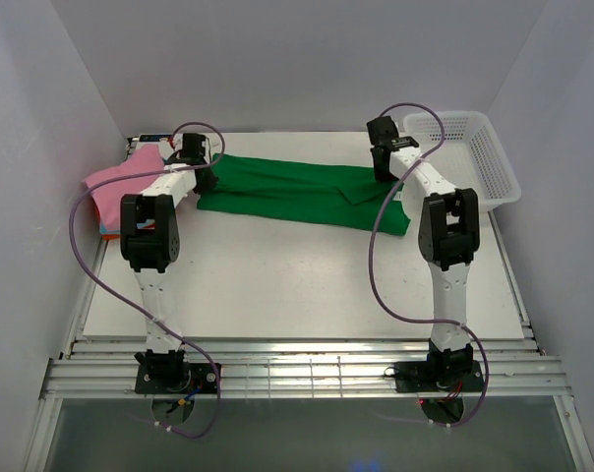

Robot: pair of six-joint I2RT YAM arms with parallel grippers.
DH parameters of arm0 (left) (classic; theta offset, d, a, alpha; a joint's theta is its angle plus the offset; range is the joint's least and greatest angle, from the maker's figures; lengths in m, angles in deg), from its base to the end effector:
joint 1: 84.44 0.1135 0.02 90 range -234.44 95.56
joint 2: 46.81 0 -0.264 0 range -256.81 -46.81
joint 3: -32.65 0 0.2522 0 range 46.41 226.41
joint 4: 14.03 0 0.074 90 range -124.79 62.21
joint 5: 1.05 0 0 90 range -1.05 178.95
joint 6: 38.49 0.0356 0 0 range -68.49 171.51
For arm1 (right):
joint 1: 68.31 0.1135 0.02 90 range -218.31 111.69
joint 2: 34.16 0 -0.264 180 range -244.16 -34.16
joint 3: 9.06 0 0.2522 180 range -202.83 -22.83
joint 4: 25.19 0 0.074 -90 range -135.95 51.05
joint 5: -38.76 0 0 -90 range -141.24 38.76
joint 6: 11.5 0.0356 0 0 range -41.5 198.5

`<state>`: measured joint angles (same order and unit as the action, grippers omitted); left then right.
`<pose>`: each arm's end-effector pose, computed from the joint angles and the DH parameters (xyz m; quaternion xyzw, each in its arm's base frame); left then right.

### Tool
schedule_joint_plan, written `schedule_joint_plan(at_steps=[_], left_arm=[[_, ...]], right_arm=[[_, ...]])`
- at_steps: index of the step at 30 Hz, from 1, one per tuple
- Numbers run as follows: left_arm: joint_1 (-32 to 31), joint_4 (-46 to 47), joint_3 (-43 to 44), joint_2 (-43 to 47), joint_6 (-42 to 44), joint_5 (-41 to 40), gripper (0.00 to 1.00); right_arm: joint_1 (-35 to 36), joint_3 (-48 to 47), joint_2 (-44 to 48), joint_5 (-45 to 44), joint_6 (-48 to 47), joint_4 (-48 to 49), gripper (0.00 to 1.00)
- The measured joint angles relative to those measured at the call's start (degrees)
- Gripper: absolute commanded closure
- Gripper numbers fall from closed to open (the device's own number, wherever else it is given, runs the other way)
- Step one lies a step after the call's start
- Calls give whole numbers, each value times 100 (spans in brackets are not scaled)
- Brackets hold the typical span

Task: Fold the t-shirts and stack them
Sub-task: Fold the tshirt

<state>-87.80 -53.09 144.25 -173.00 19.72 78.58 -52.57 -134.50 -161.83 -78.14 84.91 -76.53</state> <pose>0.4841 -0.0220 0.1752 -0.2597 0.9103 -0.0119 0.3221 0.4819 0.1191 0.2276 -0.0027 0.9267 -0.1584 0.3408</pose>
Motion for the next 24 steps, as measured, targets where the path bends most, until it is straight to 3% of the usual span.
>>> schedule_joint_plan(at_steps=[1, 2, 4, 5, 8, 13, 16, 19, 22, 23, 24], left_arm=[[2, -17, 22, -37, 11, 7, 70], [11, -31, 59, -81, 31, 13, 53], [24, -9, 157, -164, 96, 17, 34], [28, 35, 210, -201, 114, 26, 28], [48, 155, 365, -275, 149, 22, 24], [52, 608, 656, -175, 275, -116, 24], [52, 968, 520, 168, 308, -109, 25], [52, 1287, 197, 737, 262, -52, 32], [50, 1587, -70, 1178, 98, 81, 67], [50, 1679, -175, 1270, 61, 138, 98], [50, 1731, -267, 1309, -17, 208, 100]], right_arm=[[0, 0, -35, 4, -9, 0, 92], [0, 0, -68, 2, -22, -2, 92], [0, -17, -111, 2, -44, -2, 88], [0, -44, -133, -7, -59, -4, 79], [0, -197, -214, -63, -79, 2, 65], [0, -254, -229, -417, -131, 120, 63], [-2, 223, 20, -636, -138, 592, 63], [-4, 1060, 629, -664, -138, 960, 63], [-4, 1519, 1279, -525, -129, 1147, 65], [-4, 1554, 1436, -411, -127, 1174, 66], [-4, 1561, 1585, -278, -127, 1204, 68]])
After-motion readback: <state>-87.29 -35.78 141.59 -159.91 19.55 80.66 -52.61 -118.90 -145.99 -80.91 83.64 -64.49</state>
